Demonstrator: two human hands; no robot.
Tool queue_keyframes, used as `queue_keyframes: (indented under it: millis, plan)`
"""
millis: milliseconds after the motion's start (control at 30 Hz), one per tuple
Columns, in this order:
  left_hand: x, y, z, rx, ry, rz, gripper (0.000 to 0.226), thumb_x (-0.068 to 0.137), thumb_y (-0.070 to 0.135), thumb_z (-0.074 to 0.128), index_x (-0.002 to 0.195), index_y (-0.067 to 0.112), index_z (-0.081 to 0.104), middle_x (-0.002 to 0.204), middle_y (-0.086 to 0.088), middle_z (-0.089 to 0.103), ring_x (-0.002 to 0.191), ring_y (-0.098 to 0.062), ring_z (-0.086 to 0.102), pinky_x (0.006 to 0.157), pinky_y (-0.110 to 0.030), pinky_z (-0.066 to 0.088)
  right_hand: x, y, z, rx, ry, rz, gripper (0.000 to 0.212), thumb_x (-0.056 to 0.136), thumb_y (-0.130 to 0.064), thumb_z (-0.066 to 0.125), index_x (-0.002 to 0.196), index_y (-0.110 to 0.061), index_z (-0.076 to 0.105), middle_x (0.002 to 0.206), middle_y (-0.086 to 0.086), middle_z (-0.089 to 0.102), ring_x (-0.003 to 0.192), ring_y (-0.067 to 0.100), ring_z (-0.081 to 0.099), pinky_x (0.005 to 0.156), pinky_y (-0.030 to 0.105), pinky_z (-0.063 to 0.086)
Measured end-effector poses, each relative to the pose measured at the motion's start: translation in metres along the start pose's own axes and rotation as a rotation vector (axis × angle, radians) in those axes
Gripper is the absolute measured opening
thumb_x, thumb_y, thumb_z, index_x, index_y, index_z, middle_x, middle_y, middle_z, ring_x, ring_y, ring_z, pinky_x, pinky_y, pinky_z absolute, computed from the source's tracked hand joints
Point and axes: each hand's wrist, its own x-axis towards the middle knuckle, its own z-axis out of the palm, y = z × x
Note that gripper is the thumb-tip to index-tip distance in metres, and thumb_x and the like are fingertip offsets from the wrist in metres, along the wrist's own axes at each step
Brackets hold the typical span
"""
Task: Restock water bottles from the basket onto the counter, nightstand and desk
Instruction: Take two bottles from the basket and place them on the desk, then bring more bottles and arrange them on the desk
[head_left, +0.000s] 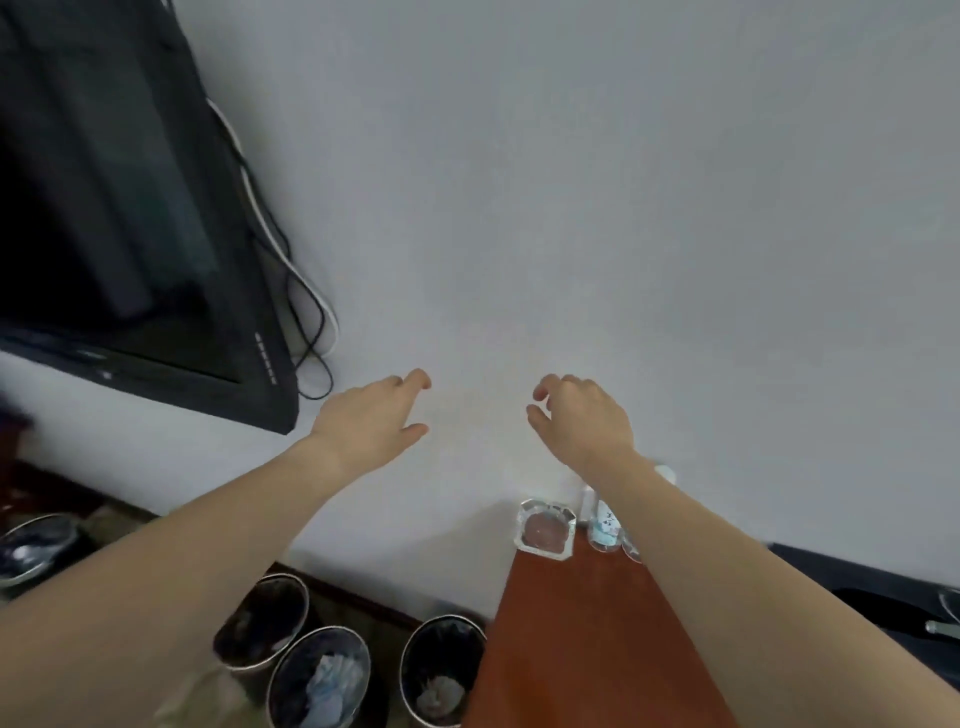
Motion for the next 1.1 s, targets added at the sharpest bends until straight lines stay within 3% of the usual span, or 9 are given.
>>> queue_keyframes:
  millis: [167, 367, 500, 633, 767, 867, 1100]
  plan:
    - [-0.126, -0.097, -0.061, 0.056, 0.046, -0.209, 0.04, 0.093, 0.047, 0.052, 0.127, 0.035, 0.036, 0.125, 0.007, 0.058, 0.106, -0.028, 0.06, 0.08, -0.04, 0.049, -0.038, -0.141, -0.007, 0.041, -0.053, -0.144, 0.025, 0.094, -0.033, 0.049, 0.111, -0.021, 0.063, 0.109, 0.004, 0.065, 0.104, 0.027, 0.057, 0.072, 0.031, 0.04]
    - [-0.295, -0.202, -0.125, 0.008, 0.05, -0.466, 0.042, 0.093, 0.047, 0.054, 0.13, 0.031, 0.041, 0.125, 0.008, 0.062, 0.112, -0.02, 0.059, 0.082, -0.031, 0.043, -0.111, -0.329, -0.002, 0.077, -0.144, -0.421, 0.025, 0.09, -0.034, 0.049, 0.108, -0.023, 0.064, 0.111, 0.006, 0.066, 0.104, 0.03, 0.06, 0.079, 0.034, 0.046]
    - [-0.417, -0.256, -0.161, 0.02, 0.018, -0.654, 0.045, 0.091, 0.046, 0.056, 0.13, 0.027, 0.044, 0.124, 0.006, 0.063, 0.111, -0.023, 0.059, 0.096, -0.041, 0.047, -0.166, -0.448, 0.001, 0.129, -0.219, -0.618, 0.025, 0.091, -0.037, 0.051, 0.111, -0.027, 0.062, 0.115, 0.002, 0.065, 0.107, 0.026, 0.06, 0.079, 0.032, 0.041]
    - [-0.517, -0.292, -0.183, 0.022, 0.004, -0.846, 0.056, 0.089, 0.052, 0.057, 0.137, 0.026, 0.044, 0.132, 0.002, 0.059, 0.12, -0.021, 0.056, 0.1, -0.039, 0.045, -0.213, -0.538, -0.001, 0.17, -0.274, -0.783, 0.022, 0.09, -0.037, 0.054, 0.107, -0.027, 0.065, 0.113, 0.002, 0.066, 0.107, 0.027, 0.061, 0.085, 0.033, 0.047]
    - [-0.58, -0.314, -0.197, 0.078, -0.007, -0.981, 0.064, 0.09, 0.056, 0.055, 0.142, 0.023, 0.039, 0.14, -0.003, 0.053, 0.127, -0.023, 0.05, 0.103, -0.039, 0.043, -0.244, -0.596, -0.004, 0.154, -0.339, -0.954, 0.024, 0.091, -0.039, 0.056, 0.106, -0.023, 0.066, 0.111, 0.003, 0.067, 0.104, 0.028, 0.062, 0.085, 0.037, 0.051]
    - [-0.599, -0.32, -0.202, 0.081, -0.046, -0.986, 0.064, 0.092, 0.056, 0.053, 0.143, 0.021, 0.038, 0.141, -0.004, 0.05, 0.127, -0.023, 0.05, 0.103, -0.041, 0.043, -0.253, -0.624, 0.001, 0.142, -0.399, -1.043, 0.029, 0.092, -0.04, 0.056, 0.117, -0.024, 0.061, 0.117, 0.002, 0.064, 0.106, 0.027, 0.06, 0.089, 0.039, 0.051]
    - [-0.605, -0.348, -0.197, 0.122, -0.083, -1.023, 0.063, 0.093, 0.053, 0.052, 0.144, 0.02, 0.037, 0.143, -0.005, 0.047, 0.129, -0.026, 0.047, 0.104, -0.044, 0.042, -0.245, -0.679, 0.026, 0.13, -0.442, -1.16, 0.027, 0.092, -0.037, 0.055, 0.118, -0.029, 0.057, 0.118, 0.0, 0.062, 0.111, 0.024, 0.056, 0.093, 0.044, 0.049]
